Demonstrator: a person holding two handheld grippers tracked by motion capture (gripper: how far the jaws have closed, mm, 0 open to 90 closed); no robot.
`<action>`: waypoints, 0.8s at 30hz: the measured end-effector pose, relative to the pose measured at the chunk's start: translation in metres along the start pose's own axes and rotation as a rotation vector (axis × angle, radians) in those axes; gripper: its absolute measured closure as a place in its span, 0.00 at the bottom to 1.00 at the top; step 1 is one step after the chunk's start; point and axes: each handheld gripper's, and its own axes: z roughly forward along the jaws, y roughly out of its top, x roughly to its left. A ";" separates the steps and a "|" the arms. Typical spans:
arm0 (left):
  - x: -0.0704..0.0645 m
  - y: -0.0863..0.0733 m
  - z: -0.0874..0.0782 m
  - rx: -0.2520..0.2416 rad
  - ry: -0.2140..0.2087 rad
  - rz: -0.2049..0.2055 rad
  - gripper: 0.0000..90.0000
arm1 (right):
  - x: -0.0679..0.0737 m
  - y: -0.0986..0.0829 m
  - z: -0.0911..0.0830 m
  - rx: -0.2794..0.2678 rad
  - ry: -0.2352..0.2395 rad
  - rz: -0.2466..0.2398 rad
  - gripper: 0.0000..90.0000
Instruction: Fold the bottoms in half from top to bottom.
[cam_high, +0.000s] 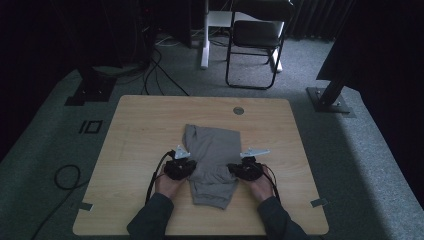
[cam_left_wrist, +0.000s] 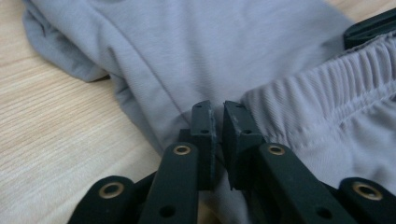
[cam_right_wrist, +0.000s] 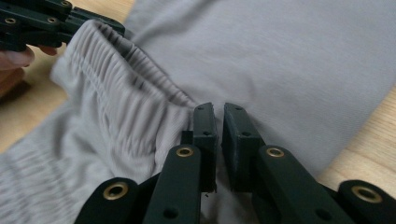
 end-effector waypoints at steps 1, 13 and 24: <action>-0.002 -0.001 -0.004 -0.008 -0.004 0.004 0.90 | 0.001 -0.001 -0.002 -0.006 0.011 -0.006 0.92; -0.024 -0.032 -0.021 -0.009 -0.069 0.002 0.86 | 0.027 -0.020 -0.018 0.020 0.079 -0.083 0.86; -0.039 -0.044 -0.029 0.013 -0.098 0.030 0.80 | 0.041 -0.031 -0.021 0.077 0.122 -0.141 0.76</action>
